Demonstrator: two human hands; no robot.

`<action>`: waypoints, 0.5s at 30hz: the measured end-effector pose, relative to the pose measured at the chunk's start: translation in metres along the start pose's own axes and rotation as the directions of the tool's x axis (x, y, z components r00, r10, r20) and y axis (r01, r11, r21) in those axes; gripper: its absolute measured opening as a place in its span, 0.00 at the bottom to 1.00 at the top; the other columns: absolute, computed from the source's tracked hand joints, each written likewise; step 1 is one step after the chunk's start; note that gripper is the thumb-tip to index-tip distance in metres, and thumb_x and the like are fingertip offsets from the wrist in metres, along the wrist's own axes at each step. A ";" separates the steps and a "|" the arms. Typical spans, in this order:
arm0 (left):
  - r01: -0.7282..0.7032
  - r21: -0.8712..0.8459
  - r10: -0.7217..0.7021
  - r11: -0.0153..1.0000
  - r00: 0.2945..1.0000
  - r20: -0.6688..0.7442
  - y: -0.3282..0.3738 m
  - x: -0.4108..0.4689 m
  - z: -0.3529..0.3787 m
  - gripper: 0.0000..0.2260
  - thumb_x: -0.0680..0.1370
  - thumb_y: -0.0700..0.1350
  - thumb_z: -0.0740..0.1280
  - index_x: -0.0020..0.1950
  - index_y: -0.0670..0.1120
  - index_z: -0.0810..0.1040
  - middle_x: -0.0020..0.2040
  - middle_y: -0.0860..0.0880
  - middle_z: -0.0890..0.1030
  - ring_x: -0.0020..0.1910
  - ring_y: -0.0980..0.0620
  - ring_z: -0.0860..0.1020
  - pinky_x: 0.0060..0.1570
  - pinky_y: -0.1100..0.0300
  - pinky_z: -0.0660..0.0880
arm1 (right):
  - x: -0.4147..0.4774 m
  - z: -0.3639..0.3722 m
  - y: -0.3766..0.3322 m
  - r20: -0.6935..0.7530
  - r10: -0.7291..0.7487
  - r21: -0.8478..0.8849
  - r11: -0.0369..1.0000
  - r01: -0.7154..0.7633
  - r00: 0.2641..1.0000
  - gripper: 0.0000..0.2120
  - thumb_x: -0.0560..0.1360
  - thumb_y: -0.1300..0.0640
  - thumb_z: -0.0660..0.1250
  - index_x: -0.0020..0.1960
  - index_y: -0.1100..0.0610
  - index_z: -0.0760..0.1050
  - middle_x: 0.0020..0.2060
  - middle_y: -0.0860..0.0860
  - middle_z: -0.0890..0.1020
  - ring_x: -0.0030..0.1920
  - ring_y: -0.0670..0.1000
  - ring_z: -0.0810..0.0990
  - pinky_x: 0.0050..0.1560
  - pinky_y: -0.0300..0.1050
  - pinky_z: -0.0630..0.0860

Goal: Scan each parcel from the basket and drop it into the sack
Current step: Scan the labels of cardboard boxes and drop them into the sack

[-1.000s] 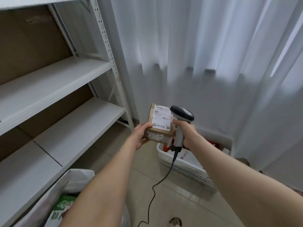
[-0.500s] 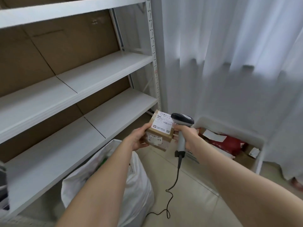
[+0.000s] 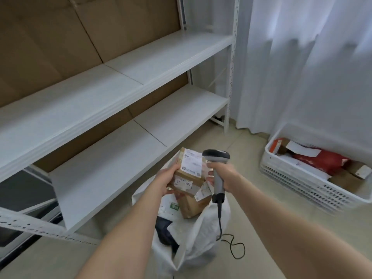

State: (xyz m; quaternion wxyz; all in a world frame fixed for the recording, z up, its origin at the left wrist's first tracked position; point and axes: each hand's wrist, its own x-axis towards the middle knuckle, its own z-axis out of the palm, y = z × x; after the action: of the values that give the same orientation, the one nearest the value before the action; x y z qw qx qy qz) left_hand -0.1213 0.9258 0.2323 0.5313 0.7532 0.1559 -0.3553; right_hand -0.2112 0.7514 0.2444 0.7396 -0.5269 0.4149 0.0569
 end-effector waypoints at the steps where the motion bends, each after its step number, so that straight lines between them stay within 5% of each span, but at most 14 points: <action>1: 0.031 -0.003 -0.031 1.000 0.999 -0.018 -0.012 0.012 -0.015 0.17 0.73 0.52 0.71 0.57 0.43 0.78 0.47 0.43 0.84 0.47 0.45 0.82 0.45 0.52 0.79 | 0.008 0.014 0.010 0.017 0.024 -0.008 1.000 -0.024 1.000 0.12 0.73 0.62 0.71 0.55 0.65 0.75 0.40 0.59 0.82 0.33 0.53 0.81 0.32 0.45 0.78; 6: 0.170 -0.003 -0.169 0.985 0.979 -0.114 -0.080 0.069 -0.048 0.16 0.74 0.41 0.71 0.60 0.41 0.73 0.45 0.43 0.81 0.40 0.46 0.80 0.25 0.56 0.78 | 0.055 0.056 0.060 -0.013 0.099 0.003 0.995 -0.099 0.995 0.12 0.71 0.61 0.73 0.53 0.63 0.78 0.40 0.59 0.82 0.35 0.55 0.81 0.35 0.46 0.79; 11: 0.202 0.004 -0.198 0.979 0.961 -0.191 -0.156 0.142 -0.062 0.23 0.69 0.48 0.73 0.62 0.46 0.72 0.51 0.43 0.81 0.48 0.41 0.81 0.44 0.43 0.81 | 0.103 0.077 0.099 -0.051 0.198 -0.012 0.980 -0.199 0.979 0.10 0.72 0.59 0.74 0.48 0.61 0.75 0.43 0.59 0.79 0.43 0.57 0.78 0.51 0.55 0.79; 15: 0.228 0.033 -0.215 0.973 0.950 -0.225 -0.237 0.247 -0.079 0.31 0.60 0.59 0.68 0.62 0.52 0.73 0.50 0.48 0.83 0.47 0.43 0.82 0.47 0.42 0.80 | 0.122 0.088 0.127 -0.041 0.245 0.004 0.969 -0.245 0.969 0.13 0.72 0.58 0.74 0.51 0.62 0.73 0.42 0.59 0.78 0.39 0.56 0.78 0.39 0.47 0.76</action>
State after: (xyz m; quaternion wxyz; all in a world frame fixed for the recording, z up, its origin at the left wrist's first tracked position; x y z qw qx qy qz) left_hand -0.0643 1.0542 -0.0896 0.4452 0.7808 0.2869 -0.3314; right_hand -0.1494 0.8364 0.0782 0.7179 -0.4730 0.4921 0.1371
